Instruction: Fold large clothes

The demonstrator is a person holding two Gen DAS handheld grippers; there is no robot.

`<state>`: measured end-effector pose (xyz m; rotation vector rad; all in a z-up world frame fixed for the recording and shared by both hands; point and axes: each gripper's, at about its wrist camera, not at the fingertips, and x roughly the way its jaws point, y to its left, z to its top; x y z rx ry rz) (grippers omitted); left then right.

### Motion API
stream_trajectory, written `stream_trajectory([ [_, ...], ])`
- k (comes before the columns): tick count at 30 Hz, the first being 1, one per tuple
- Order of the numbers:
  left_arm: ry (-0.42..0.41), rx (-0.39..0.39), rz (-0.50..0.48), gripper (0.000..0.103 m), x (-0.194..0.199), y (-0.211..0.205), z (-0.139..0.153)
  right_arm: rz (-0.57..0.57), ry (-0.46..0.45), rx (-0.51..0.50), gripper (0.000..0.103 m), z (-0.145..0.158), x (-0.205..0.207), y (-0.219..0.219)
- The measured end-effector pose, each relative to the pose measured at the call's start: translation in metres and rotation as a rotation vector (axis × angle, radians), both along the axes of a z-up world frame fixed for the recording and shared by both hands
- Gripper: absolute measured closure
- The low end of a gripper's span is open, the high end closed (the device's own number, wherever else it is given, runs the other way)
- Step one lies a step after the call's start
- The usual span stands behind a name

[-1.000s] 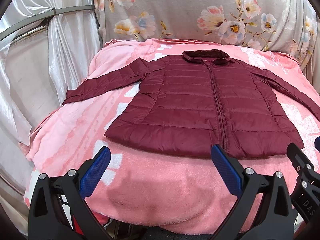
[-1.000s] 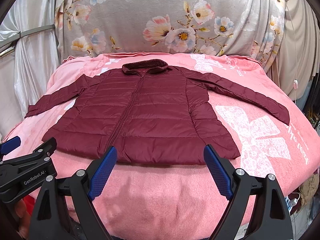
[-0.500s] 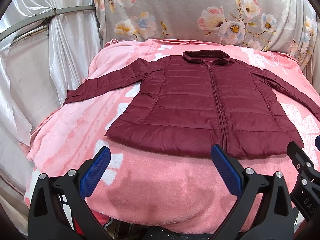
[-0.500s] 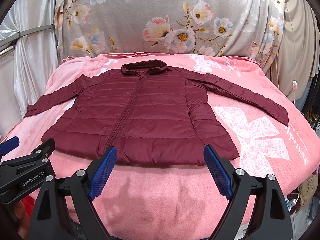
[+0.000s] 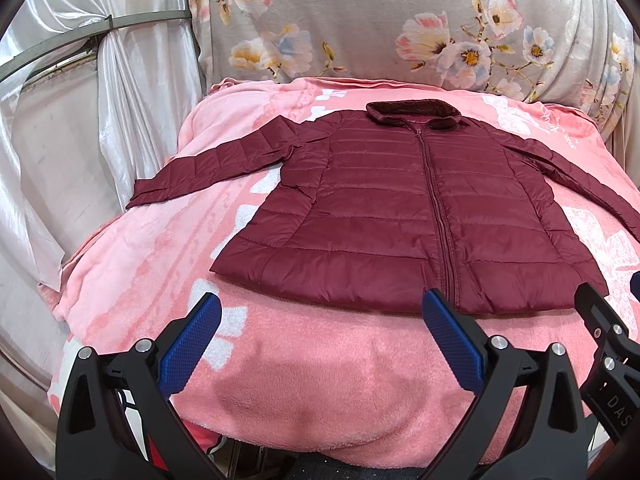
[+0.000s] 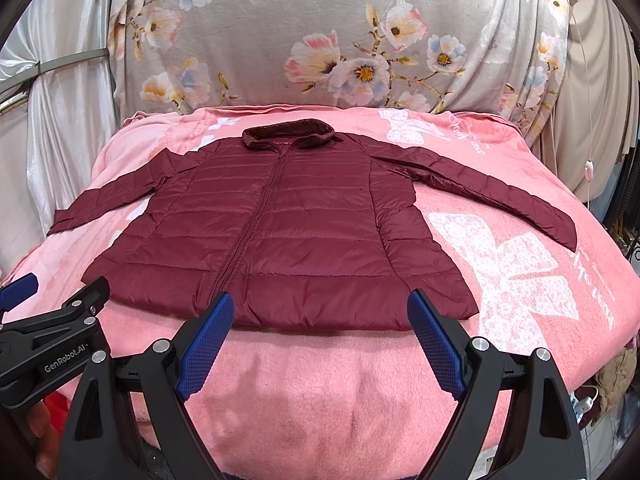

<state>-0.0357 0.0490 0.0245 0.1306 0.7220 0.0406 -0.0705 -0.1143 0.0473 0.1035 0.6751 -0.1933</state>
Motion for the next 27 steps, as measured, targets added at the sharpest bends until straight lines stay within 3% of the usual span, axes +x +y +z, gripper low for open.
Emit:
stream_trajectory([
  [22, 0.005, 0.0, 0.003, 0.005, 0.001, 0.0, -0.001, -0.001, 0.0, 0.001, 0.017, -0.001, 0.001, -0.001],
  [27, 0.027, -0.027, -0.002, 0.005, 0.022, 0.004, -0.001, -0.058, -0.016, 0.057, 0.016, 0.001, 0.012, -0.045],
])
